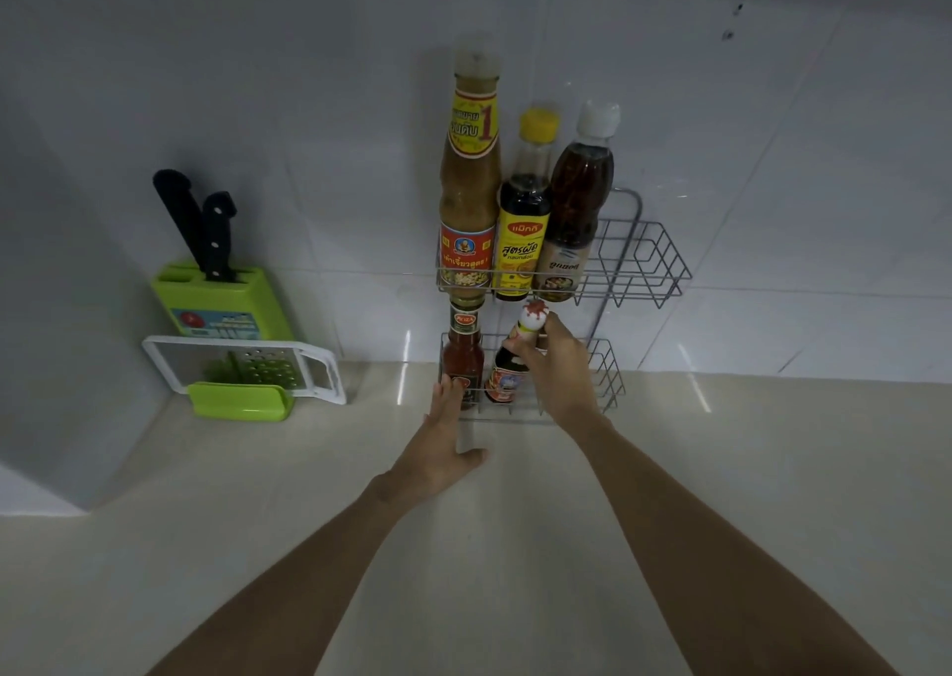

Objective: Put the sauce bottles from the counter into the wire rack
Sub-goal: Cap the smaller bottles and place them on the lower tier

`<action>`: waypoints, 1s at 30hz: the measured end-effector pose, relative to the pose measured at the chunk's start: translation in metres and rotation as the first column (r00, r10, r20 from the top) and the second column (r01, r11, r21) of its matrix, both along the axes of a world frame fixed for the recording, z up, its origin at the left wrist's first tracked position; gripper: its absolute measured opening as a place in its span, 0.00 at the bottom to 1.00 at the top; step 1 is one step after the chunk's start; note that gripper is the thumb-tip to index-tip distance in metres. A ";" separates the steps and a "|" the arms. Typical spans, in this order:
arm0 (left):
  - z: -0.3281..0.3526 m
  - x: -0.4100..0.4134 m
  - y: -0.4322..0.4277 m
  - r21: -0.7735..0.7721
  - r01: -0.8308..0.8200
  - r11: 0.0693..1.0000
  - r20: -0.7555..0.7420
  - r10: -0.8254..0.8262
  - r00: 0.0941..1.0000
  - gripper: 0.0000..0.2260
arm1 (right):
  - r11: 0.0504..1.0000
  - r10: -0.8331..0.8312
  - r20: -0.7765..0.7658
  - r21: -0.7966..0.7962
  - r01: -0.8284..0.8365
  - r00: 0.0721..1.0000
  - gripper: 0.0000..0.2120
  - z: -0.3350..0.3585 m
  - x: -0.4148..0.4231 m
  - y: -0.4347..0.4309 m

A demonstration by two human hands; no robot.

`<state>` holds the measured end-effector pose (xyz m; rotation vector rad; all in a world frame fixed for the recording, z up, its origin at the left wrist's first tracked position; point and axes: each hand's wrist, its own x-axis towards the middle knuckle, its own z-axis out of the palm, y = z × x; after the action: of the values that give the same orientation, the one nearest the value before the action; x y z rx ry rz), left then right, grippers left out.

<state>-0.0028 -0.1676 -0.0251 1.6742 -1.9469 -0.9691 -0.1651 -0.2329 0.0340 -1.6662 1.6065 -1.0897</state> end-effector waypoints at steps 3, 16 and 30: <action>-0.002 -0.001 0.001 -0.019 -0.005 1.000 -0.005 0.005 1.000 0.45 | 0.999 0.016 -0.011 0.046 -0.016 1.000 0.11 0.003 0.004 -0.009; 0.001 0.001 0.004 -0.009 0.011 1.000 0.009 -0.011 1.000 0.46 | 0.992 0.095 -0.102 0.091 -0.085 0.990 0.15 0.000 0.013 -0.004; 0.032 -0.001 0.027 0.018 -0.007 1.000 0.044 0.006 0.999 0.39 | 0.974 0.060 -0.127 0.224 -0.030 0.990 0.28 0.010 0.008 0.039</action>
<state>-0.0040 -0.1402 0.0066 1.7249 -1.9649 -0.9583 -0.1568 -0.1938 0.0443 -1.6460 1.6964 -0.7587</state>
